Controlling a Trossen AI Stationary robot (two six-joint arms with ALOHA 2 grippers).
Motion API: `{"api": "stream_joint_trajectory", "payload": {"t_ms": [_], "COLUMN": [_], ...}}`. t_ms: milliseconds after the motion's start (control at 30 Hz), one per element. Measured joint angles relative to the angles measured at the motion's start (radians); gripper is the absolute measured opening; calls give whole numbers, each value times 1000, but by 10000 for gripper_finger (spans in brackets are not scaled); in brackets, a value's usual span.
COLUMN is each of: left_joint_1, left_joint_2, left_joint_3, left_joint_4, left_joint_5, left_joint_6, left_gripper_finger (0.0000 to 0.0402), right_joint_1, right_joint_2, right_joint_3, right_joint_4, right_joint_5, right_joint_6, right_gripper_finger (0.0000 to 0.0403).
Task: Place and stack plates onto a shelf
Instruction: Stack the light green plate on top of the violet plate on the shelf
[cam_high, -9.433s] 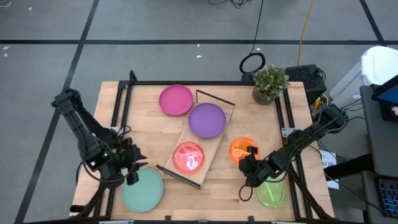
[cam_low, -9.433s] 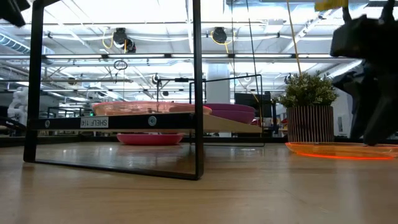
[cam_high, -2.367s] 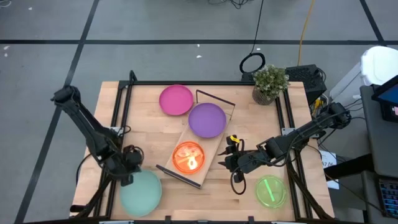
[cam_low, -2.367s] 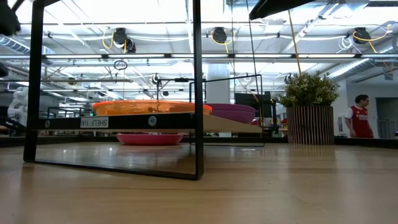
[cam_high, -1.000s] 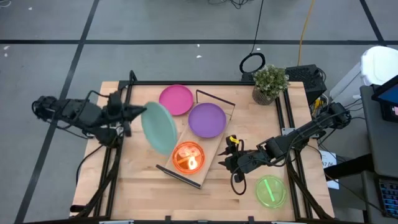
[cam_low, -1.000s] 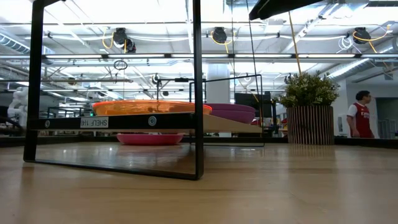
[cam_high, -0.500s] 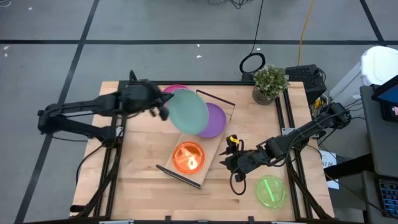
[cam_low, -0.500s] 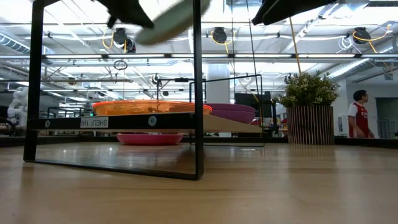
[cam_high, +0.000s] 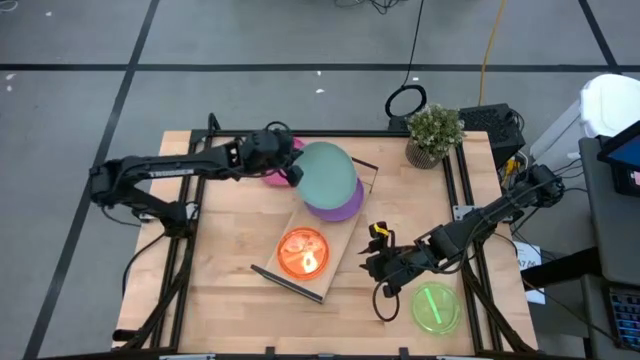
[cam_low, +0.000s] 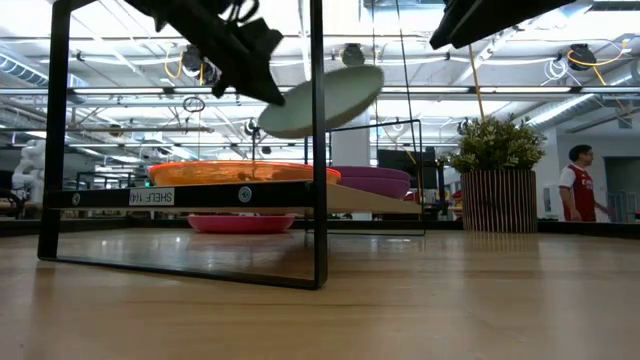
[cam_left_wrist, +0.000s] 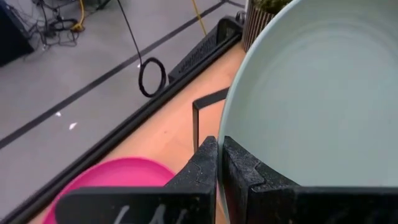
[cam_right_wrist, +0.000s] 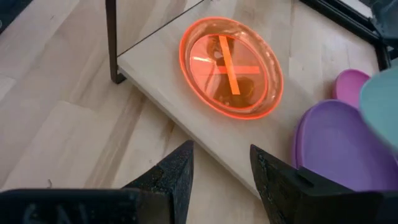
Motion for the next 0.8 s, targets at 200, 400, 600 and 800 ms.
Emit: {"api": "stream_joint_trajectory", "payload": {"t_ms": [200,400,600,800], "left_joint_1": [-15,-24,-24,-24], "left_joint_2": [58,115,165,176], "left_joint_3": [0,0,0,0], "left_joint_4": [14,21,39,53], "left_joint_5": [0,-3,-3,-3], "left_joint_6": [-32,-65,-81,-104], "left_gripper_finger": [7,13,17,26], "right_joint_1": [23,29,29,29], "right_joint_2": [0,0,0,0], "right_joint_3": [0,0,0,0], "right_joint_4": [0,0,1,1], "right_joint_5": [23,25,26,26], "right_joint_6": [0,0,1,1], "right_gripper_finger": [141,141,141,141]}}
